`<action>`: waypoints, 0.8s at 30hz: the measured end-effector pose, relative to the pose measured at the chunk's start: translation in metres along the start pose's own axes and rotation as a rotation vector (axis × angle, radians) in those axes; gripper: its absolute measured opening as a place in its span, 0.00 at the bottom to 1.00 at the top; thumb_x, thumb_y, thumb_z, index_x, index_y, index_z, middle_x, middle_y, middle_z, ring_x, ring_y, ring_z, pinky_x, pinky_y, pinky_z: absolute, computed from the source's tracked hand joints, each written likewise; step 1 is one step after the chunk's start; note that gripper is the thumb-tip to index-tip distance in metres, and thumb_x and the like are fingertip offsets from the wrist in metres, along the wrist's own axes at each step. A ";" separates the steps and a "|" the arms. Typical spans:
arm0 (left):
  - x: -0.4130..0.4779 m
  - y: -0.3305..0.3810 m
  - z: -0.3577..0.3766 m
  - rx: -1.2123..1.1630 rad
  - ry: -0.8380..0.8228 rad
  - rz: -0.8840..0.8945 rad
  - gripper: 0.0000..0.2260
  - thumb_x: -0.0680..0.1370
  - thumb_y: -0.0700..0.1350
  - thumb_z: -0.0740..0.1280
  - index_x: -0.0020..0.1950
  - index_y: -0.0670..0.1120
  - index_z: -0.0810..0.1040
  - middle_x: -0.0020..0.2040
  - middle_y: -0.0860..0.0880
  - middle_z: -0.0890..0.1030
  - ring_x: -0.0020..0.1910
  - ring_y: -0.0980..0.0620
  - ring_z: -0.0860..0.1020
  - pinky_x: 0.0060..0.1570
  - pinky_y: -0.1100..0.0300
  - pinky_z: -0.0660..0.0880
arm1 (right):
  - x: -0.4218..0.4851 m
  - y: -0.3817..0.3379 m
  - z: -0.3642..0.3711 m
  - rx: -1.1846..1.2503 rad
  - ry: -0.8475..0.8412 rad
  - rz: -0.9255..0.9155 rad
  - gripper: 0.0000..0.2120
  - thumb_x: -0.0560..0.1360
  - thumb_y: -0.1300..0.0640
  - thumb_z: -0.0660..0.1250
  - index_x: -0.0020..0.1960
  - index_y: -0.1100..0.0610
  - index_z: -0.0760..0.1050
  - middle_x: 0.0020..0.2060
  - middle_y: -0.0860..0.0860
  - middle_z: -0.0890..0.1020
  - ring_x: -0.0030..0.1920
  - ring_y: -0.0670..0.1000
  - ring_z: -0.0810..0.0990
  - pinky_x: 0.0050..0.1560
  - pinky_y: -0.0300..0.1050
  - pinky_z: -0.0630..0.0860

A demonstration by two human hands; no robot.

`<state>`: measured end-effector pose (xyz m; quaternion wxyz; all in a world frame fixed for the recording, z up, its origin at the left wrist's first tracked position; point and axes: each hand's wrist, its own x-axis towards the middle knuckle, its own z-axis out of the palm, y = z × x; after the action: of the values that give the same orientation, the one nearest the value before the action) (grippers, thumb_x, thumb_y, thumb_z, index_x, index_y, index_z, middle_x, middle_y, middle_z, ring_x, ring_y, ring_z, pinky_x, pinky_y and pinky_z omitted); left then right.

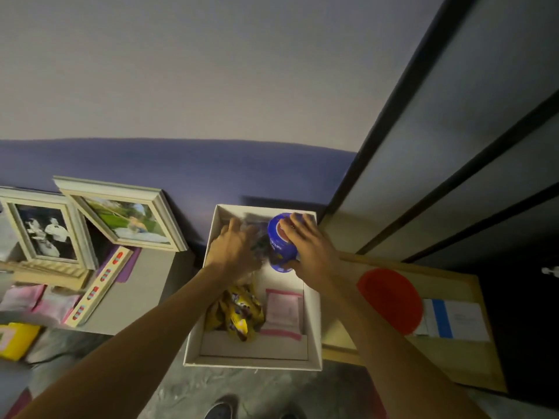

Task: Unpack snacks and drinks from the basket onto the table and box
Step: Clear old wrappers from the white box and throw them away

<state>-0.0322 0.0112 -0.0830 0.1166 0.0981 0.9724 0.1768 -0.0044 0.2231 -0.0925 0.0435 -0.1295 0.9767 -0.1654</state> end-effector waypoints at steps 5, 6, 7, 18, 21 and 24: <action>-0.010 -0.001 -0.037 -0.143 0.051 -0.051 0.26 0.71 0.59 0.78 0.65 0.50 0.80 0.59 0.44 0.80 0.50 0.41 0.83 0.47 0.51 0.82 | -0.007 -0.012 -0.036 0.131 0.057 0.038 0.47 0.73 0.52 0.81 0.84 0.54 0.60 0.83 0.53 0.62 0.84 0.60 0.56 0.77 0.57 0.68; -0.014 0.002 -0.046 -0.149 0.064 -0.068 0.25 0.71 0.59 0.78 0.64 0.51 0.80 0.59 0.44 0.80 0.50 0.39 0.83 0.48 0.49 0.82 | -0.009 -0.013 -0.045 0.160 0.078 0.046 0.47 0.73 0.52 0.81 0.84 0.54 0.59 0.83 0.52 0.62 0.84 0.59 0.55 0.75 0.55 0.69; -0.020 0.006 -0.058 -0.157 0.079 -0.078 0.25 0.70 0.60 0.78 0.63 0.51 0.81 0.58 0.45 0.79 0.50 0.38 0.82 0.48 0.49 0.81 | -0.012 -0.017 -0.058 0.184 0.091 0.054 0.47 0.73 0.52 0.81 0.84 0.53 0.59 0.83 0.52 0.61 0.84 0.58 0.54 0.74 0.53 0.70; -0.101 0.078 -0.244 -0.239 0.260 -0.042 0.25 0.70 0.61 0.77 0.63 0.51 0.81 0.57 0.48 0.81 0.50 0.45 0.81 0.50 0.48 0.82 | -0.071 -0.078 -0.257 0.256 0.283 0.068 0.49 0.69 0.56 0.84 0.83 0.54 0.62 0.82 0.53 0.64 0.82 0.58 0.59 0.77 0.57 0.69; -0.126 0.099 -0.283 -0.263 0.300 0.035 0.27 0.70 0.61 0.79 0.65 0.51 0.81 0.58 0.47 0.82 0.51 0.46 0.81 0.52 0.51 0.81 | -0.102 -0.096 -0.305 0.223 0.333 0.085 0.50 0.71 0.54 0.83 0.84 0.52 0.60 0.84 0.51 0.61 0.83 0.55 0.58 0.79 0.51 0.65; -0.143 0.122 -0.309 -0.276 0.310 0.134 0.26 0.70 0.58 0.80 0.65 0.50 0.81 0.59 0.47 0.82 0.51 0.47 0.80 0.52 0.54 0.79 | -0.139 -0.106 -0.338 0.175 0.390 0.132 0.50 0.71 0.51 0.83 0.85 0.51 0.59 0.84 0.50 0.61 0.83 0.54 0.58 0.79 0.53 0.65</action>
<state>0.0420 -0.0092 0.2701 -0.0343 0.1173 0.9366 0.3284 0.1111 0.2687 0.2672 -0.1245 -0.0267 0.9549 -0.2681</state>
